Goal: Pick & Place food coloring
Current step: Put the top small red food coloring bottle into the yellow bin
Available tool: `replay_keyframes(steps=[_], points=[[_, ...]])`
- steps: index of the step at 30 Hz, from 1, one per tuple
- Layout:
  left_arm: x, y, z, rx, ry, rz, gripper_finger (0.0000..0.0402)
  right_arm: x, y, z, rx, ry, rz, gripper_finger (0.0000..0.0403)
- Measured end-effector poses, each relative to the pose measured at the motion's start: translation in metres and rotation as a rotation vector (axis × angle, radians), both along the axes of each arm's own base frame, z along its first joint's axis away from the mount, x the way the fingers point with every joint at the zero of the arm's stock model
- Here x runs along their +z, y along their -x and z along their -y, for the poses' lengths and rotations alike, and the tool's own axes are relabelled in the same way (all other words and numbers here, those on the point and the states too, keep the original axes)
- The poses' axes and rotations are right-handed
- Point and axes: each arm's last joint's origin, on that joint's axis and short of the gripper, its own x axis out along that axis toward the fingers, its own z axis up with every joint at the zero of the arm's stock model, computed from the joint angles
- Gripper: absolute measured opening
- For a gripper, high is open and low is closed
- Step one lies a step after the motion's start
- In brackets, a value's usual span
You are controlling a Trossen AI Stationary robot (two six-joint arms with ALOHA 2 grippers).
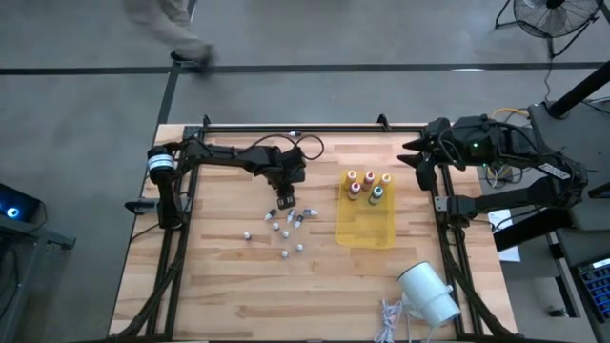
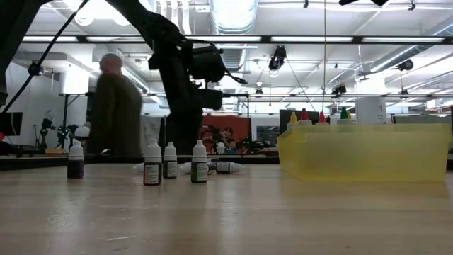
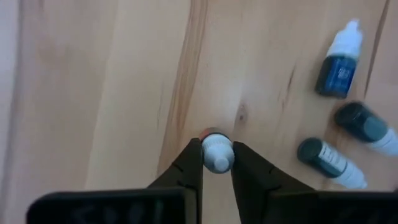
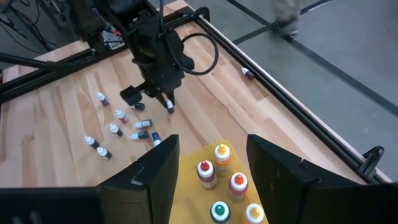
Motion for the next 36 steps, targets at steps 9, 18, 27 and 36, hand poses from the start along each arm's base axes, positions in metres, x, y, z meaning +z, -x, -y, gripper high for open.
replay_keyframes(steps=[9, 18, 27, 36], points=[[0.042, -0.013, -0.004, -0.001, -0.009, 0.027, 0.0038, -0.002, -0.001, 0.0, 0.0, -0.001, -0.009, 0.0178], [0.112, -0.035, 0.002, -0.054, -0.011, 0.211, 0.0039, -0.002, 0.01, -0.001, 0.005, 0.005, -0.01, 0.0178], [0.151, -0.049, 0.033, -0.161, 0.001, 0.344, 0.0039, -0.002, 0.02, -0.002, -0.009, 0.009, -0.016, 0.0178], [0.161, -0.064, 0.056, -0.182, 0.029, 0.386, 0.0039, -0.001, 0.022, -0.002, -0.043, 0.031, -0.012, 0.0178]])
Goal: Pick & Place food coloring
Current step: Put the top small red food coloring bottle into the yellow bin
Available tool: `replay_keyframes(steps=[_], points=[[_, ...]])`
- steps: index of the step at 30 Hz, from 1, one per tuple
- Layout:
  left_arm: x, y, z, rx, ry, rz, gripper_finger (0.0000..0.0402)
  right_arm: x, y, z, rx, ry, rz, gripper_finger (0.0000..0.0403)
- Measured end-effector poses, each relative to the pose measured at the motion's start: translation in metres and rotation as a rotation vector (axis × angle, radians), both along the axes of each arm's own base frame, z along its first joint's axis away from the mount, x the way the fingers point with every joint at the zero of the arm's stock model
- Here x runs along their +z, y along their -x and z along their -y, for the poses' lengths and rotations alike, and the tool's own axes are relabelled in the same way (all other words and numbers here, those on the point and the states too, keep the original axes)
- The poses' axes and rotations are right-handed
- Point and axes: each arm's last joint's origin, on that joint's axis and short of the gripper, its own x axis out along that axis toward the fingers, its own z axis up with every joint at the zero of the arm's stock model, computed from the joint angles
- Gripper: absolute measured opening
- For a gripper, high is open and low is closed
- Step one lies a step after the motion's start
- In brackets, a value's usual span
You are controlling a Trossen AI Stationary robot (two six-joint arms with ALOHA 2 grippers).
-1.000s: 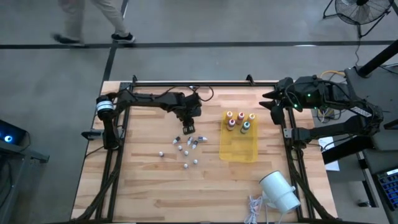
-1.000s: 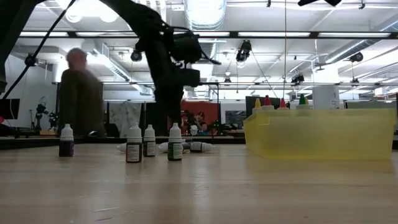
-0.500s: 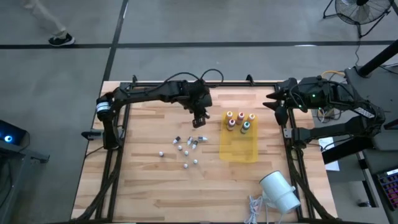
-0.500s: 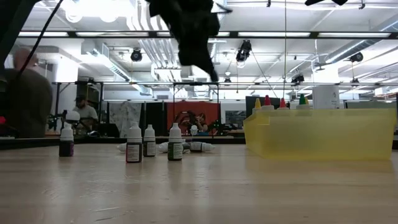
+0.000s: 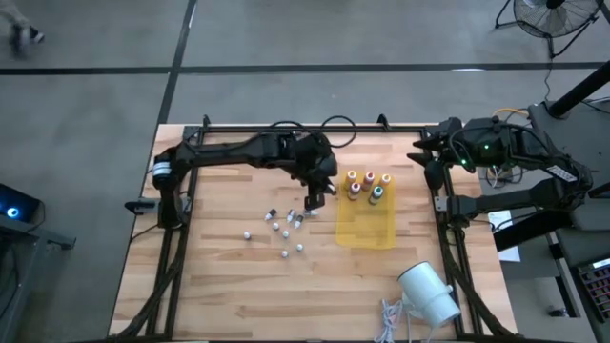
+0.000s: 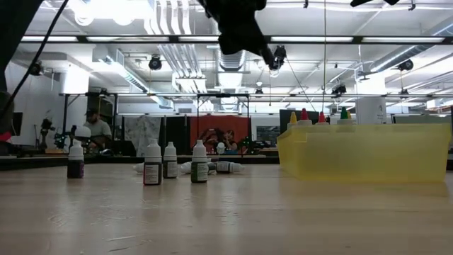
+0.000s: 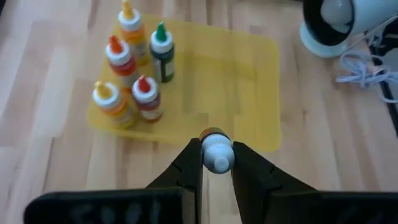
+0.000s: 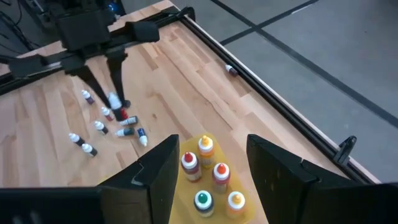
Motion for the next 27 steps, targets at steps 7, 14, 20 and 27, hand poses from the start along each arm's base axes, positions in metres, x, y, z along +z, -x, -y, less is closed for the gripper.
replay_keyframes(steps=[7, 14, 20, 27], points=[[-0.003, -0.022, 0.014, -0.04, 0.002, 0.008, 0.0039, 0.0, 0.0, 0.0, 0.001, 0.002, -0.001, 0.0178], [-0.017, -0.049, 0.021, -0.08, -0.008, -0.007, 0.0039, 0.0, 0.003, 0.0, -0.017, 0.018, -0.012, 0.0178], [-0.03, -0.069, 0.02, -0.147, -0.051, -0.037, 0.0039, -0.004, 0.009, 0.0, -0.046, 0.03, -0.065, 0.0178], [-0.048, -0.087, 0.018, -0.169, -0.065, -0.072, 0.0039, -0.005, 0.014, 0.0, -0.07, 0.027, -0.074, 0.0178]])
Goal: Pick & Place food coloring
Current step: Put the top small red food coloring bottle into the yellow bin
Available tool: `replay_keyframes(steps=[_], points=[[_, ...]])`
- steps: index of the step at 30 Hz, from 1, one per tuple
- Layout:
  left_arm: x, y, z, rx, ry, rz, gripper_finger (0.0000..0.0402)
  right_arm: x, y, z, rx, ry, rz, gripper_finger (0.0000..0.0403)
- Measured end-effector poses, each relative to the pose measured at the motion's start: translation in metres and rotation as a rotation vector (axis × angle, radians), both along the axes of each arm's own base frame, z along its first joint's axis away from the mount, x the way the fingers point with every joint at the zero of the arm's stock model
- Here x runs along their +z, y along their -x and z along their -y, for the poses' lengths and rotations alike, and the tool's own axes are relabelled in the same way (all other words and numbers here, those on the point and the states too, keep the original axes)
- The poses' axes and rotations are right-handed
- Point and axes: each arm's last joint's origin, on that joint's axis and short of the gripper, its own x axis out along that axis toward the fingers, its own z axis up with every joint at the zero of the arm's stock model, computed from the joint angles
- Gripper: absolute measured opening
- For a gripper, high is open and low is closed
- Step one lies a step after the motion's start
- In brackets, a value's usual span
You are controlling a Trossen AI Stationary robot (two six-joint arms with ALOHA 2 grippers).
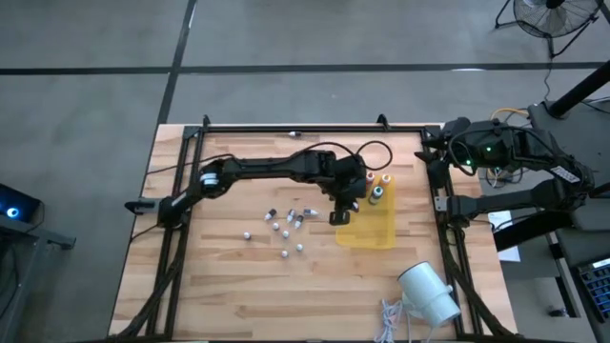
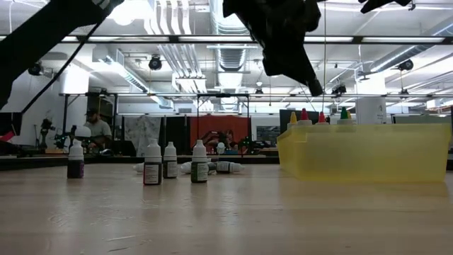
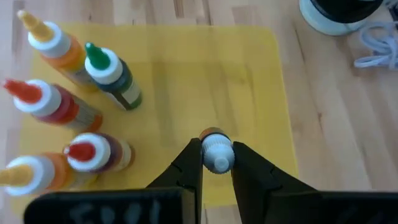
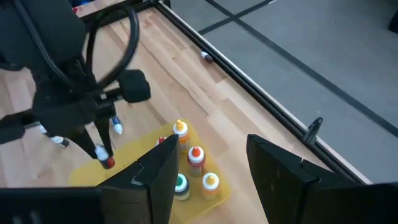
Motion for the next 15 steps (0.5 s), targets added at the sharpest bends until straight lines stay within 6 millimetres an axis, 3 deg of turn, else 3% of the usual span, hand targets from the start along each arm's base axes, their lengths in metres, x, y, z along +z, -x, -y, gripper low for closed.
replay_keyframes(steps=[15], points=[[-0.043, -0.015, -0.001, -0.006, -0.004, -0.091, 0.0039, 0.0, 0.001, 0.001, -0.018, 0.019, 0.0, 0.0178]])
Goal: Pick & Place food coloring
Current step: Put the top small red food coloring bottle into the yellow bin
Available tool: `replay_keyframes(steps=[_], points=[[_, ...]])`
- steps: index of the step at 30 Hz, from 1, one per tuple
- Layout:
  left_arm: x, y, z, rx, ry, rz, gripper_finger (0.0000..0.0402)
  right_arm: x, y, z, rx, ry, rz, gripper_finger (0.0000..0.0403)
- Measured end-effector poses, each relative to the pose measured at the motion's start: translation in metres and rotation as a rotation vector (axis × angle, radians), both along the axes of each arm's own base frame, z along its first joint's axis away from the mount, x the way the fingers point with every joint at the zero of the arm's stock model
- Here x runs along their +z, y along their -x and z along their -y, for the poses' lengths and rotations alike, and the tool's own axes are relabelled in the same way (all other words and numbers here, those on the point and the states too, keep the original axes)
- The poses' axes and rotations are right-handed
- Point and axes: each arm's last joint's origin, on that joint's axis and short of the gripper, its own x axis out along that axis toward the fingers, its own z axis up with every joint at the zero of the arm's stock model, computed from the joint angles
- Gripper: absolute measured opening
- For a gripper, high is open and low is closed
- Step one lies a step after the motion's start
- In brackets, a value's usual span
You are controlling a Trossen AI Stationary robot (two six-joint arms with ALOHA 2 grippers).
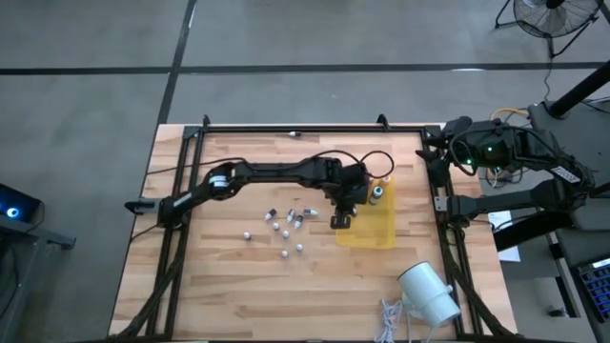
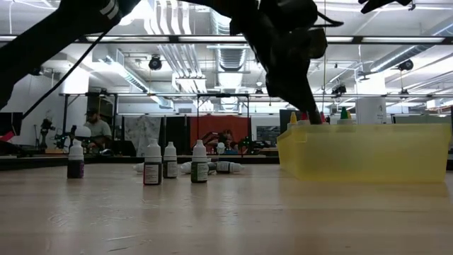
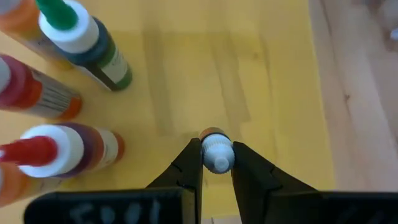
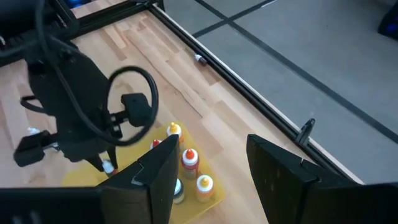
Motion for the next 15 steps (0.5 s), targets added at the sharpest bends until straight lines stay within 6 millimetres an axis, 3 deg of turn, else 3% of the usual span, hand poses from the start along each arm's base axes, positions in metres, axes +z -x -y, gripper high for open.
replay_keyframes(steps=[7, 15], points=[[-0.016, -0.005, -0.001, -0.004, -0.018, -0.029, 0.0039, -0.003, -0.001, 0.0, -0.003, -0.005, -0.009, 0.0178], [-0.018, -0.005, -0.003, -0.015, -0.077, -0.032, 0.0039, -0.012, -0.005, 0.001, -0.006, -0.014, -0.04, 0.0178]])
